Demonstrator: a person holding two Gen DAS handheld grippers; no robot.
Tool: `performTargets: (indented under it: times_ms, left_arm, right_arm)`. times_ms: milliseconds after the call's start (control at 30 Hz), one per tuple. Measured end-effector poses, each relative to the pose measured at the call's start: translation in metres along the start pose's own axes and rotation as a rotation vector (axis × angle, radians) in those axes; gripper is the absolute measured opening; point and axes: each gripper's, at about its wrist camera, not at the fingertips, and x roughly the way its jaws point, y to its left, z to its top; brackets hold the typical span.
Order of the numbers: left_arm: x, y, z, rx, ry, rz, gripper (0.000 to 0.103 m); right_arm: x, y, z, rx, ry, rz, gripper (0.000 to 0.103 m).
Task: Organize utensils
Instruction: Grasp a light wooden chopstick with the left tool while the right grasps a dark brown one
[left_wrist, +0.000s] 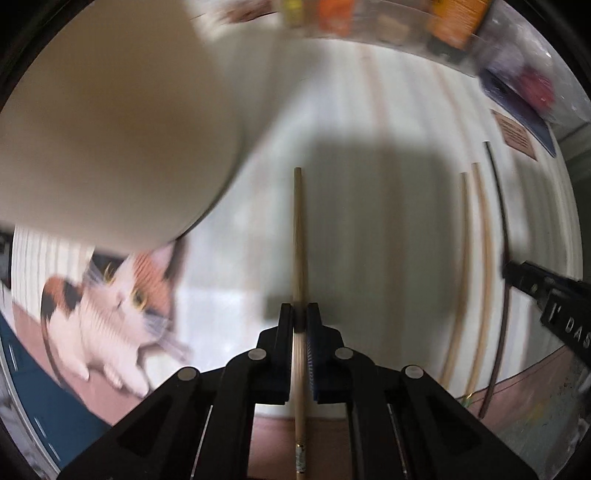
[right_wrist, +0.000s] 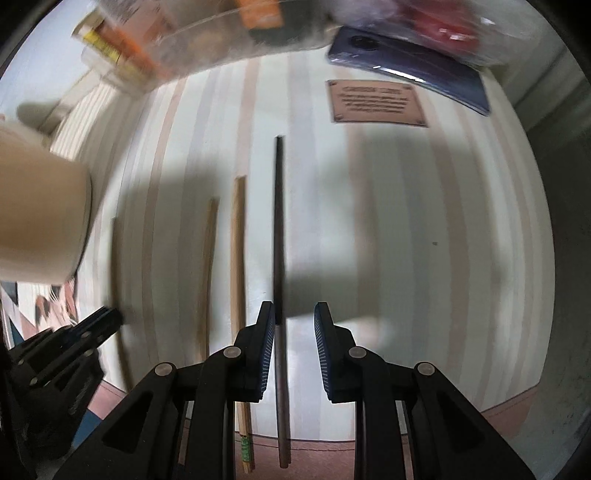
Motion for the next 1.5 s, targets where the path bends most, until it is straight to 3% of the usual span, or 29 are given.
performTargets:
  times_ms: [133,200,267,533,967,1067,1133,1500]
  left_arm:
    - [-0.006,0.011,-0.011,-0.021,0.003,-0.013,0.005]
    - [-0.011,0.014,-0.014,-0.016,0.002,-0.014,0.005]
    - [-0.012,0.016,-0.011,-0.01,0.001,-0.014,0.005]
    - [-0.009,0.017,0.014,0.007,-0.004,-0.02,0.005]
    - [-0.001,0.009,0.039,0.007,0.016,-0.031,0.005]
    - [0.0,0.018,0.035,-0.044,0.053,-0.07,0.005]
    - [-0.001,0.021,0.03,-0.058,0.069,-0.084,0.005]
    - [0.001,0.006,0.041,-0.01,0.071,-0.038,0.005]
  right_arm:
    - [-0.001,0.017,-0.004,-0.08,-0.014,-0.074,0.022]
    - [-0.003,0.022,-0.008,-0.103,-0.018,-0.111,0.01]
    - [-0.004,0.025,-0.014,-0.112,-0.008,-0.123,0.008]
    - [-0.012,0.017,-0.043,-0.071,0.053,-0.111,0.006]
    - [-0.018,0.015,-0.014,-0.014,0.117,-0.083,0.006]
    - [-0.021,0.007,-0.019,0.016,0.13,-0.063,0.006]
    - [-0.02,-0.02,-0.02,0.026,0.159,-0.028,0.006]
    - [-0.018,-0.012,-0.016,-0.001,0.214,-0.041,0.006]
